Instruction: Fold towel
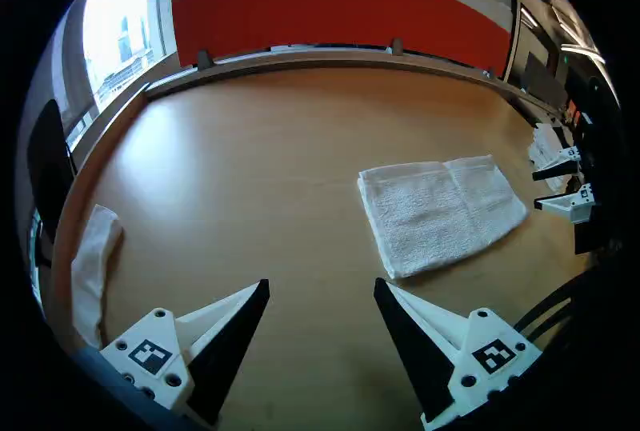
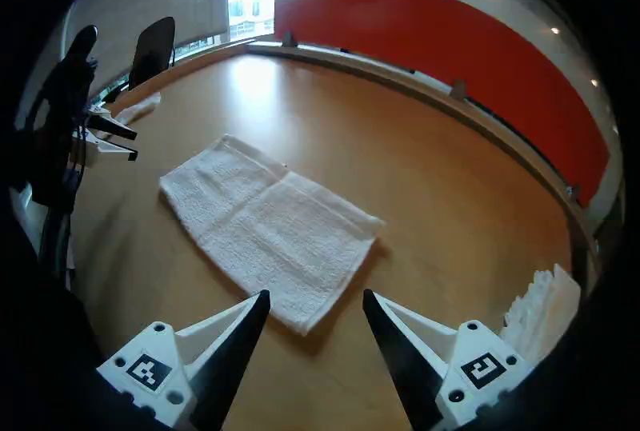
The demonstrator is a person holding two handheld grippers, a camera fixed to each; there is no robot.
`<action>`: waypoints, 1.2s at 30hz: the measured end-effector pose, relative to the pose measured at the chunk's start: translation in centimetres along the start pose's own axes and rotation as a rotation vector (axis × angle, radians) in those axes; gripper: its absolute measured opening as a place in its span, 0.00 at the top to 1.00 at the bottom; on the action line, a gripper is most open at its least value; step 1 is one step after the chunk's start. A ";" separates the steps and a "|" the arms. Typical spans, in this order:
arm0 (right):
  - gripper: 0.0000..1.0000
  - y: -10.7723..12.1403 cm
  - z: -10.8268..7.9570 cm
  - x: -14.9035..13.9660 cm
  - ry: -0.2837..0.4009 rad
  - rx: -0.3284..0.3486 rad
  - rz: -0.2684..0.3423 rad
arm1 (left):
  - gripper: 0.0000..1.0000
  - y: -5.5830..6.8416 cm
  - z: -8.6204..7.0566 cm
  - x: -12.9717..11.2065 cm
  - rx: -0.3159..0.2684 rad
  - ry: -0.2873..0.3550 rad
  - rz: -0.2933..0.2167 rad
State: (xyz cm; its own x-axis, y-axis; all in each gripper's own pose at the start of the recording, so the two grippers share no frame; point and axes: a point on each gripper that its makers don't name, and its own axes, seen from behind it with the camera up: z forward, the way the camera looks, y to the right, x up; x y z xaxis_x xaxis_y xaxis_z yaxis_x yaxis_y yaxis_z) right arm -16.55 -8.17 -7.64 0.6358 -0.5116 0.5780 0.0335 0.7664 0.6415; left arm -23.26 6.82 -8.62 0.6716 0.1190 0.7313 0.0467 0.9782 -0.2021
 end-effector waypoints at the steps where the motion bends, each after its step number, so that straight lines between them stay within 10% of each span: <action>1: 0.10 -0.1 0.0 -0.1 -0.002 0.003 -0.004 | 0.03 0.0 -0.1 0.0 0.001 0.006 -0.003; 28: 0.11 -0.9 1.1 -1.6 -0.074 0.060 -0.076 | 0.03 -1.3 -2.9 -1.8 0.078 0.130 -0.039; 36: 0.27 -0.9 1.5 -2.6 -0.108 0.067 -0.080 | 0.03 -1.9 -3.6 -3.0 0.100 0.130 -0.061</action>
State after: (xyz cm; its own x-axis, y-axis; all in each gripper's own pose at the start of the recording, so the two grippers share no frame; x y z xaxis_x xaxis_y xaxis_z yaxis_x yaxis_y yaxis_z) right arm -19.36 -8.11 -8.99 0.5464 -0.6118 0.5720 0.0274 0.6957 0.7178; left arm -22.73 4.00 -12.74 0.7600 0.0422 0.6486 0.0213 0.9957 -0.0896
